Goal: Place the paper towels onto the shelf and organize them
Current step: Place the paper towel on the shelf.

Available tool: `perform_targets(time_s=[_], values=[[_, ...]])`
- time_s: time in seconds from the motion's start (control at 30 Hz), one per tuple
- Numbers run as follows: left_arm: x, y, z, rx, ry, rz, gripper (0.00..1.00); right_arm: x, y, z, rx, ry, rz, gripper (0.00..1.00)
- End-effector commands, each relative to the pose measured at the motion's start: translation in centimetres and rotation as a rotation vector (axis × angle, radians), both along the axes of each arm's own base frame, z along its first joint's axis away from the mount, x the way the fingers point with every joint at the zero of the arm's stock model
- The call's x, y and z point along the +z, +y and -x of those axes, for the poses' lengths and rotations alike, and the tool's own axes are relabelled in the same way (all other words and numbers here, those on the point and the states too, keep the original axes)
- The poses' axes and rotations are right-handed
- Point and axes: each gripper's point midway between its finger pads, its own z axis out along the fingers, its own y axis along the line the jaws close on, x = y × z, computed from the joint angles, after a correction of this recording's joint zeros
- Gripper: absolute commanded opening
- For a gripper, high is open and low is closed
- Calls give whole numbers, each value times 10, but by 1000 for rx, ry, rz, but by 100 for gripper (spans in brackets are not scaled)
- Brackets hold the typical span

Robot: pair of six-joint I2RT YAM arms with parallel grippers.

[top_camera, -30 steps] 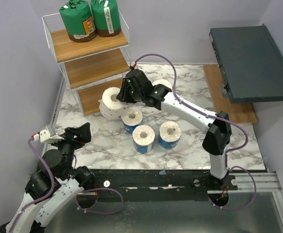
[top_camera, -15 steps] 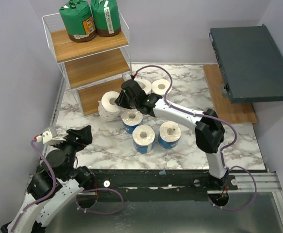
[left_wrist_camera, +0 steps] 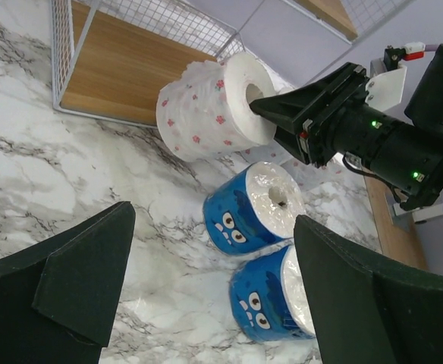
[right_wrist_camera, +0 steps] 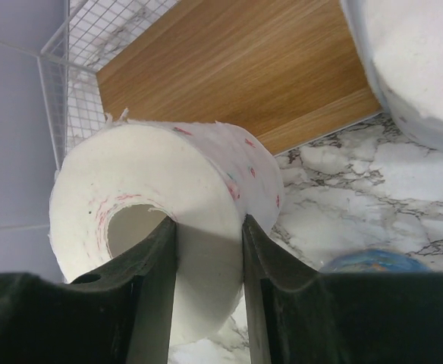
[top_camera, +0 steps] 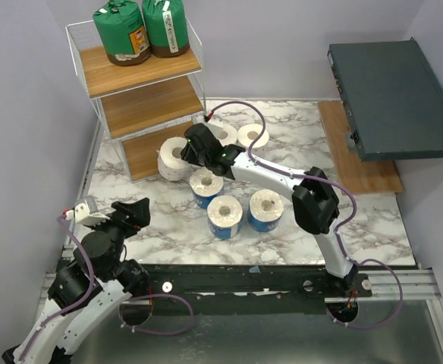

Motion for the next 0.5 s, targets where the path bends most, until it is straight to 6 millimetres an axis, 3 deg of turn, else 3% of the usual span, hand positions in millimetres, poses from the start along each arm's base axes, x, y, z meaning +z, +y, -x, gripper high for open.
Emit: perform_targets(time_s=[0.0,0.47], values=[[-11,-11,0,-44,31,16,89,21,-9,-34,-108,-68,-57,36],[-21,-18,-2,-62,60,19,89,1,-14,-62,-176,-46,-78,36]])
